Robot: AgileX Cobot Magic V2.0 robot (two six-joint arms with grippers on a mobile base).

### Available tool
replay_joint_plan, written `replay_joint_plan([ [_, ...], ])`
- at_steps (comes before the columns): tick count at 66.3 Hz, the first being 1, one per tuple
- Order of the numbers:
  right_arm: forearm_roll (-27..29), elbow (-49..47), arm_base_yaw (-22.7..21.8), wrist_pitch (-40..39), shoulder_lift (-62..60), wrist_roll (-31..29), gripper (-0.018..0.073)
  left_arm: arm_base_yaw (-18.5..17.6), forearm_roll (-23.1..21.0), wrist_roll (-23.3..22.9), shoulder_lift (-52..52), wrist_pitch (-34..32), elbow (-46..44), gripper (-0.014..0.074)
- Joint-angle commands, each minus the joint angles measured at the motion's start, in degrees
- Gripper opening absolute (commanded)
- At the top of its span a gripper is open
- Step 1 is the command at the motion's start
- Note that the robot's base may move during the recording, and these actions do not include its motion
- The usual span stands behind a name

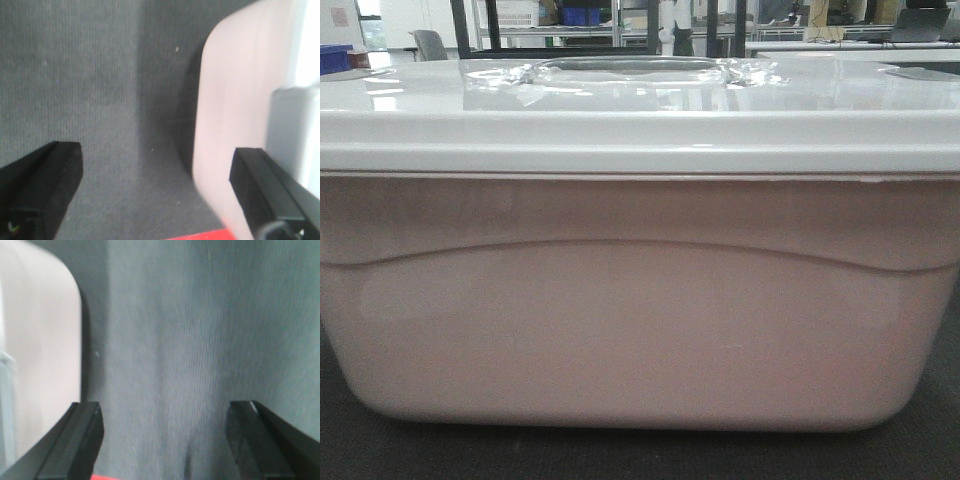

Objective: Grab white bin and place on right shelf
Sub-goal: 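Close both grippers on the grey side handles of the white bin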

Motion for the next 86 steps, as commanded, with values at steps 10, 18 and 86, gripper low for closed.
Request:
replay_joint_plan([
  [10,5.5,-6.6,-0.4,1.3,-1.6,-0.2,0.0605,2.1,-5.4,-0.5,-2.1,2.7,-7.9,0.0449],
  [18,9.8,-8.4,-1.6,2.0,-1.6,-1.5,0.0605,4.1,-9.2,3.0,-2.4,5.1,-10.5,0.0449],
  [86,47.9,11.3,-14.9,6.1,-1.4,-26.7,0.0599,15.0,-52.8,37.4,-0.5,10.1,13.1,0.0449],
])
